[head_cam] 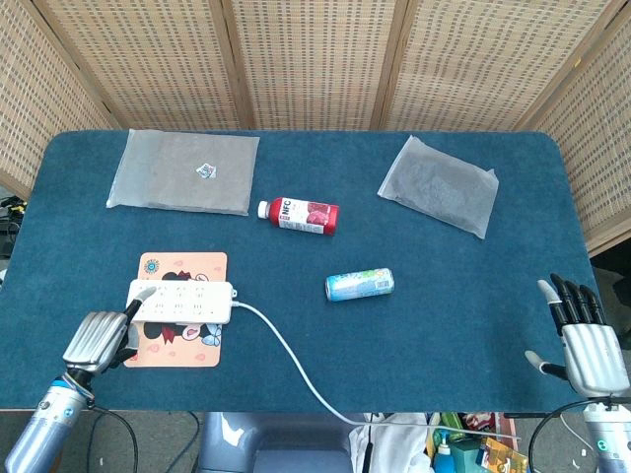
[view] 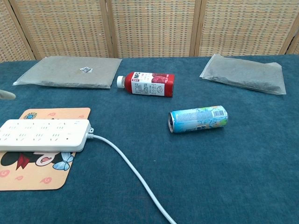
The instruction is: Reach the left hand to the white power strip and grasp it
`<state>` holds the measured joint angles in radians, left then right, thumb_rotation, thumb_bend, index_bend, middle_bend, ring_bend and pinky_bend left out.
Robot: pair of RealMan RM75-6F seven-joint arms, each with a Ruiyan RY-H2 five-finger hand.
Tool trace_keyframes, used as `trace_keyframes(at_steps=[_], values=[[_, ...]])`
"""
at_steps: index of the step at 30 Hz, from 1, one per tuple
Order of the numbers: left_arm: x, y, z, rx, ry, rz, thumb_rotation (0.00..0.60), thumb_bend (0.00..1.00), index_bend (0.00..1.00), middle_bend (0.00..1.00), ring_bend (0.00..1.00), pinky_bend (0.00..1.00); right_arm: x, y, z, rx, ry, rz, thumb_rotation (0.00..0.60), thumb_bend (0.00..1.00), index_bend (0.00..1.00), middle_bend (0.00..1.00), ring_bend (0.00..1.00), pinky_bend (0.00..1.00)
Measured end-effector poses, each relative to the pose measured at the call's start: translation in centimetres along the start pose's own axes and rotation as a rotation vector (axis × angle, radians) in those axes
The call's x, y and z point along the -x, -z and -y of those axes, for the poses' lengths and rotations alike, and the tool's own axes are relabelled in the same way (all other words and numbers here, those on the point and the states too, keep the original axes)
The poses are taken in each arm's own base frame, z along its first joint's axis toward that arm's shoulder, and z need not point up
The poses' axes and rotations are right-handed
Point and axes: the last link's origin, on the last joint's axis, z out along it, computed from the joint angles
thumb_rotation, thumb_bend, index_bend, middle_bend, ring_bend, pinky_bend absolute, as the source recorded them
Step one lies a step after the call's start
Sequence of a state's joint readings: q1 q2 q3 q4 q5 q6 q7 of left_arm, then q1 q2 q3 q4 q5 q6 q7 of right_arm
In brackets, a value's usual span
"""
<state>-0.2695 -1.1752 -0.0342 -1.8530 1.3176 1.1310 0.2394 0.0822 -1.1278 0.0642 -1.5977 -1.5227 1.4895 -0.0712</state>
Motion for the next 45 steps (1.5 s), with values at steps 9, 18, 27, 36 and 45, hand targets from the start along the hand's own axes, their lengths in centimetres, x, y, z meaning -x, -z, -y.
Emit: trace_keyframes(at_steps=[9,18,27,36,45], values=[[2.1,-2.9,-2.3,0.011,0.046,0.13,0.6,1.0,0.0,1.0,1.0,1.0,0.1,-0.3,-0.5,0.019,-0.01,0.013,0.6,0.0,0.0,0.0,0.0,0.0],[3.2,-4.9,-4.2,0.017,0.045,0.161,0.6,1.0,0.0,1.0,1.0,1.0,0.2,-0.6,-0.8,0.029,-0.017,0.026,0.6,0.0,0.0,0.0,0.0,0.0],[4.3,-5.7,-5.2,0.02,0.037,0.195,0.6,1.0,0.0,1.0,1.0,1.0,0.2,-0.6,-1.1,0.039,-0.022,0.029,0.6,0.0,0.0,0.0,0.0,0.0],[4.9,-6.4,-5.8,0.019,0.05,0.197,0.6,1.0,0.08,1.0,1.0,1.0,0.2,-0.7,-1.2,0.044,-0.025,0.032,0.6,0.0,0.0,0.0,0.0,0.0],[5.4,-6.7,-6.1,0.016,0.053,0.2,0.6,1.0,0.17,1.0,1.0,1.0,0.2,-0.7,-1.3,0.047,-0.027,0.034,0.6,0.0,0.0,0.0,0.0,0.0]])
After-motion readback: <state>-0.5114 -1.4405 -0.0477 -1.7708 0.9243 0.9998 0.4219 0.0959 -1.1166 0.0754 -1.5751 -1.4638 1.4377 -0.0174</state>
